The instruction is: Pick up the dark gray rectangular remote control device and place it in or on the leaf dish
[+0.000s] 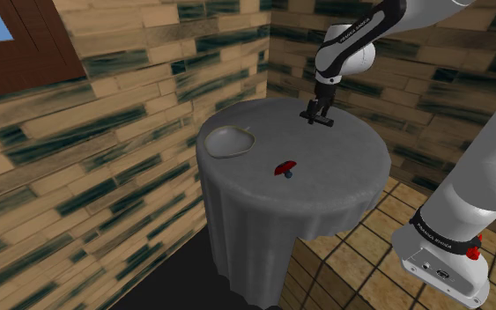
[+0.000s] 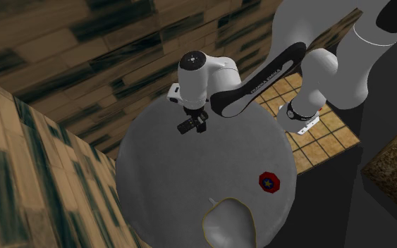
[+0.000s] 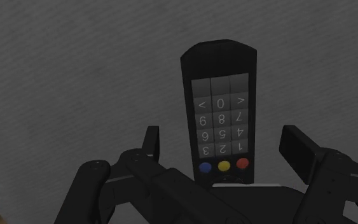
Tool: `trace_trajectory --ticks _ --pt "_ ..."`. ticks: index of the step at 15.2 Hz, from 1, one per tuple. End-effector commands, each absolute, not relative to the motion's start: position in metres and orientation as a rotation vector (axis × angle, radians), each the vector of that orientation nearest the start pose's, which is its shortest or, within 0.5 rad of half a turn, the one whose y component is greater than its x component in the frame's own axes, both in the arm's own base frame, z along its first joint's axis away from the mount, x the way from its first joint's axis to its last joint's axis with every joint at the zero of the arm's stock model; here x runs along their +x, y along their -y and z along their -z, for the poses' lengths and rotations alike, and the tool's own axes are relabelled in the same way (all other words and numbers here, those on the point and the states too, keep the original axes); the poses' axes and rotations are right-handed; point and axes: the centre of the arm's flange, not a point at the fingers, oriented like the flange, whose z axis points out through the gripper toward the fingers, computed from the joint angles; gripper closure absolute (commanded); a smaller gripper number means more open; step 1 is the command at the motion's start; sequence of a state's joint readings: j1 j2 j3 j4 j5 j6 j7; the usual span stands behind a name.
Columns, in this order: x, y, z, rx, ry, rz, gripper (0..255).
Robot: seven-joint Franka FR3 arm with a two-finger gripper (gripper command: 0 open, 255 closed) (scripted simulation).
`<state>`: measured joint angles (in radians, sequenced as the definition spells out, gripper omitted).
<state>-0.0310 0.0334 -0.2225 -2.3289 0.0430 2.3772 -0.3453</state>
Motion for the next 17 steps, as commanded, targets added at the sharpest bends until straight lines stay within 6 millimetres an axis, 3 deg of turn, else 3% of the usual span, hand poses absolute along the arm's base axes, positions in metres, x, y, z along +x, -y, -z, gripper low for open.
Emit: trace_trajectory --ticks 1,2,11,17 --pt "0.495 0.128 -0.326 -3.123 0.096 0.034 0" --pt "0.495 0.128 -0.326 -3.123 0.096 0.034 255" --pt "0.495 0.128 -0.326 -3.123 0.096 0.034 255" --pt "0.495 0.128 -0.357 -3.123 0.096 0.034 255"
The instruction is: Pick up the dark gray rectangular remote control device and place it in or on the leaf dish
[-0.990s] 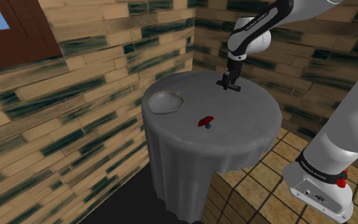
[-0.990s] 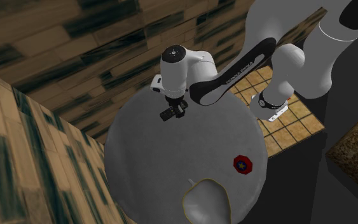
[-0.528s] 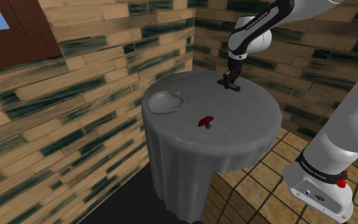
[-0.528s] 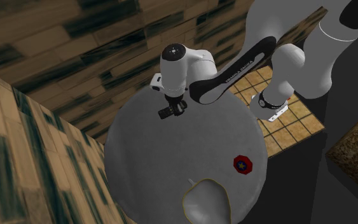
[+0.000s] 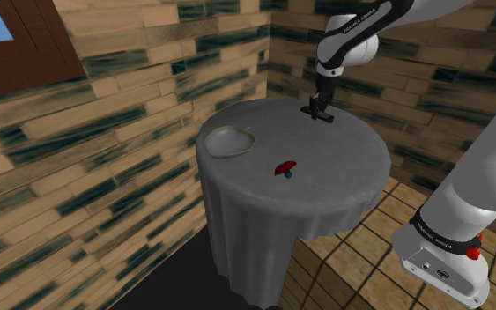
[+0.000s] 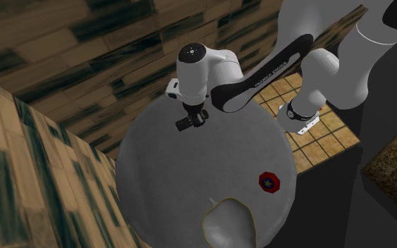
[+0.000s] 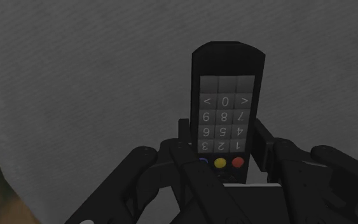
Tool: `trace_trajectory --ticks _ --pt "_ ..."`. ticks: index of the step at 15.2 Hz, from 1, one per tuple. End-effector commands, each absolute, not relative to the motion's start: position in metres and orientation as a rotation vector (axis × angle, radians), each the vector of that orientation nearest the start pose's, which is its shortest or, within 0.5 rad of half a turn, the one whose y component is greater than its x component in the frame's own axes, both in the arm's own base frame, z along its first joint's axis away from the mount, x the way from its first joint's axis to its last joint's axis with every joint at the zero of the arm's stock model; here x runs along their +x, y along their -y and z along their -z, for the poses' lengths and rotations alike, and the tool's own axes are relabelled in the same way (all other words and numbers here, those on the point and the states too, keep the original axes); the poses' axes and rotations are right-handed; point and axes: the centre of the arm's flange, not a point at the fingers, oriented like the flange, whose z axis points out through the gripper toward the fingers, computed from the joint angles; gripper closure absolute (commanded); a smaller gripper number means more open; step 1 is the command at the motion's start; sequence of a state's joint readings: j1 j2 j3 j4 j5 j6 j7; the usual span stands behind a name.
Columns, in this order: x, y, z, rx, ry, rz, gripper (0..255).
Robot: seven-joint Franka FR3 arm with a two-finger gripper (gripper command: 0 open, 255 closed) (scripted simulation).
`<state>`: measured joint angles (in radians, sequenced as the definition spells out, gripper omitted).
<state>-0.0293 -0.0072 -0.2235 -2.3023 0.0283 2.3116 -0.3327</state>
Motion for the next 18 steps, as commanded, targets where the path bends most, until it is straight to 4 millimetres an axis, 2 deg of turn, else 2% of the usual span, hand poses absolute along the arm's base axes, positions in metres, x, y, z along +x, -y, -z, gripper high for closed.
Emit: trace_trajectory --ticks 1,17,18 --pt "0.495 0.128 -0.363 -3.123 0.096 0.034 255" --pt "0.495 0.128 -0.447 -3.123 0.096 0.034 255" --pt "0.495 0.128 -0.448 -3.123 0.096 0.034 255"
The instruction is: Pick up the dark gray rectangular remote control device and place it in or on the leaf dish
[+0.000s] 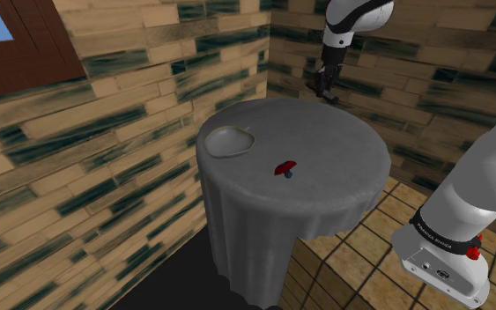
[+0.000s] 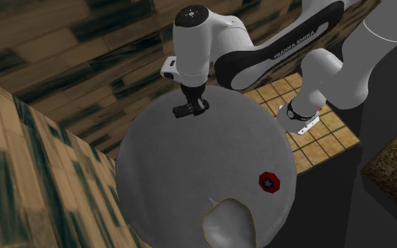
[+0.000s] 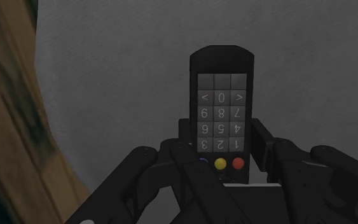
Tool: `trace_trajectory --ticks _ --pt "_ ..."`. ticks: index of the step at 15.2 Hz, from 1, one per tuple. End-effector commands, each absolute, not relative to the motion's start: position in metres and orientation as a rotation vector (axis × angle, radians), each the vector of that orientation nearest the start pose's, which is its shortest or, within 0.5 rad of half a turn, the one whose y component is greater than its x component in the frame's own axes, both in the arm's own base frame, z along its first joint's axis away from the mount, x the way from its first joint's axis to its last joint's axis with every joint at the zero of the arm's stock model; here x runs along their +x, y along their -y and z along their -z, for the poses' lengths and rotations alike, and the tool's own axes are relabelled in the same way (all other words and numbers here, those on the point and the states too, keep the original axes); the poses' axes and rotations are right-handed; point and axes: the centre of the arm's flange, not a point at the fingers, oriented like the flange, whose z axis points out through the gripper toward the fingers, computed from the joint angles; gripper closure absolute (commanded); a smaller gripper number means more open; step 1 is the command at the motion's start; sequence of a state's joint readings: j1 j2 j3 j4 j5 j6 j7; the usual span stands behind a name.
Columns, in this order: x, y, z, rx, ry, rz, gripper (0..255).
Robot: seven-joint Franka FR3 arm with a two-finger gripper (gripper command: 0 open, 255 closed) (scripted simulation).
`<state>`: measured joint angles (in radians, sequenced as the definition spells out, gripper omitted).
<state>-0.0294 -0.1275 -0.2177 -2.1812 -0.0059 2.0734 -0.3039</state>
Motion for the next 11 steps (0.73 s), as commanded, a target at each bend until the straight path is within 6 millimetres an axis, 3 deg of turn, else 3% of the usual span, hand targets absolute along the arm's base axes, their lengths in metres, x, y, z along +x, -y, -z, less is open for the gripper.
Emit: trace_trajectory --ticks 1,11 --pt "0.497 0.115 -0.448 -3.123 0.096 0.034 255" --pt "0.514 -0.016 -0.448 -3.123 0.096 0.034 255"
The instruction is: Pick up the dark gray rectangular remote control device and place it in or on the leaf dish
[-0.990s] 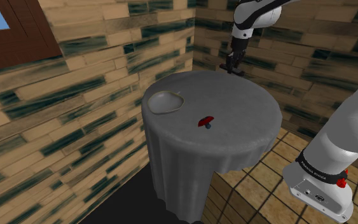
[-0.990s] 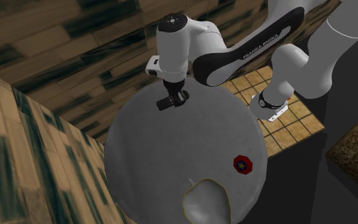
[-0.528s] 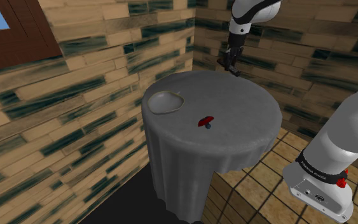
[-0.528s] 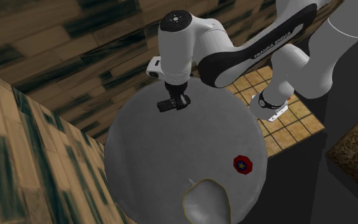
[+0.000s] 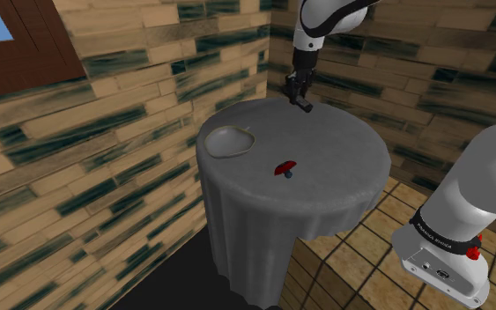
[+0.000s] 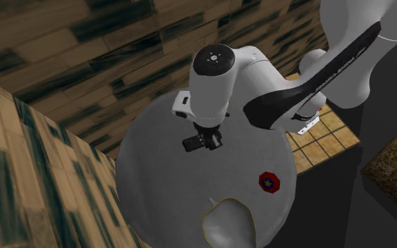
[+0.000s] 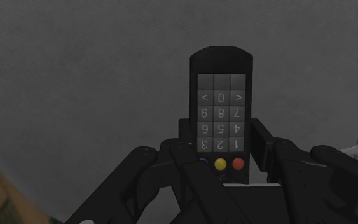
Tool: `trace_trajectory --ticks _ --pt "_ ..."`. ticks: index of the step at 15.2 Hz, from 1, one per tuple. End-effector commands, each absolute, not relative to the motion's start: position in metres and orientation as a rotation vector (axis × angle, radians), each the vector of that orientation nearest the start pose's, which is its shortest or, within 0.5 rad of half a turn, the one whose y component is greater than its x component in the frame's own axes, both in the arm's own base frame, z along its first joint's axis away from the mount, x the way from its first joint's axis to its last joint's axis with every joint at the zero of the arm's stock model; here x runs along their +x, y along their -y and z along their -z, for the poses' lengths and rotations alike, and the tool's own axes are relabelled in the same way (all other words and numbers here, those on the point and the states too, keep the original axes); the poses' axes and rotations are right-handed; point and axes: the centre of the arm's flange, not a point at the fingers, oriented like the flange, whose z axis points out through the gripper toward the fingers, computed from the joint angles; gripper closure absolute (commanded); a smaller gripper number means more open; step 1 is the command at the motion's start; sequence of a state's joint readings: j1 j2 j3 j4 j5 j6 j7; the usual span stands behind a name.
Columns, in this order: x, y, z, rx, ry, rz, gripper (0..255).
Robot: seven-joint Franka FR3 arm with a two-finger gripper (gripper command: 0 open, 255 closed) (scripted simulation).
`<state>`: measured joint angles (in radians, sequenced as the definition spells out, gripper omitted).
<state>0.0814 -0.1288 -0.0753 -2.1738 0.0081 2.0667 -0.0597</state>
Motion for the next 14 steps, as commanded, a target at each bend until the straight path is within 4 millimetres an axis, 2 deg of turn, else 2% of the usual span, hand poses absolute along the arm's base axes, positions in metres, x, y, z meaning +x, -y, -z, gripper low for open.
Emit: trace_trajectory --ticks 1,14 --pt "0.516 -0.029 -0.448 -3.123 0.096 0.034 255" --pt "0.539 -0.199 -0.448 -3.123 0.096 0.034 255"
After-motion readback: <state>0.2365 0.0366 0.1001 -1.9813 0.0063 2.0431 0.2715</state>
